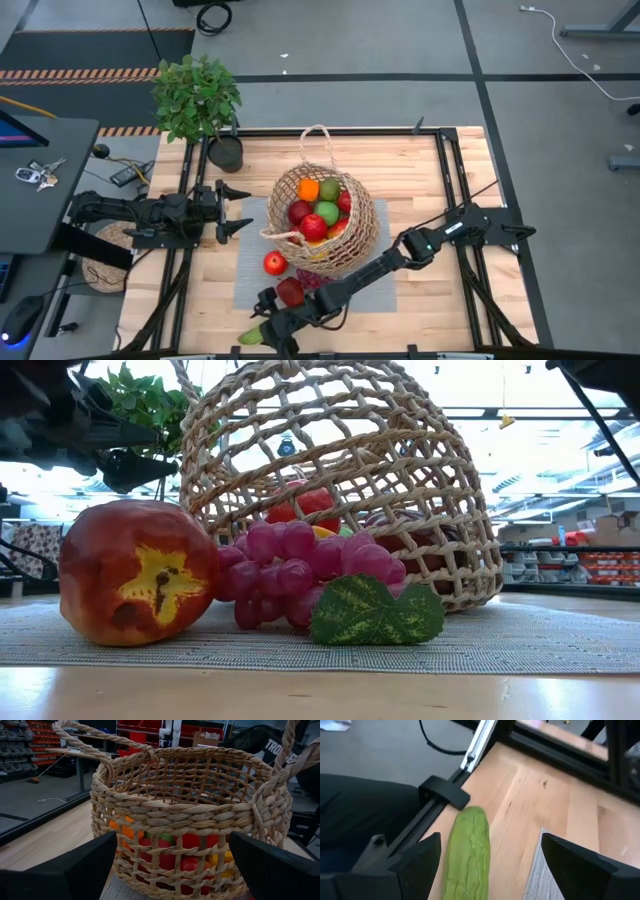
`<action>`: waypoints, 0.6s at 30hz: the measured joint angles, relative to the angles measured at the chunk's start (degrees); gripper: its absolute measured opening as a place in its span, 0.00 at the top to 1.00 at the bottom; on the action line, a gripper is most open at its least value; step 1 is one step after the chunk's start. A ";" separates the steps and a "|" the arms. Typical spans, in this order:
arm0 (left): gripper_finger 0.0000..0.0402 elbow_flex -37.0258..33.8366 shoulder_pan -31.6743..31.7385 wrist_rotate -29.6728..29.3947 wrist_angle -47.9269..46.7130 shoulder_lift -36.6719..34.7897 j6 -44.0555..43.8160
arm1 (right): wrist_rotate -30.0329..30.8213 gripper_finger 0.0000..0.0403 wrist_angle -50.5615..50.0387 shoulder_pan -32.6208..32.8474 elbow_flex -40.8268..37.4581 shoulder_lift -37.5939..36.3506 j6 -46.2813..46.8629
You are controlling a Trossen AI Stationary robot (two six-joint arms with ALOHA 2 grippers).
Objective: Build produce basket
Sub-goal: Put the cucumber into the basket
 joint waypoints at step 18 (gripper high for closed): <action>0.02 0.01 0.02 0.00 0.01 -0.01 0.00 | -2.64 0.14 -0.84 0.12 -5.57 0.01 3.08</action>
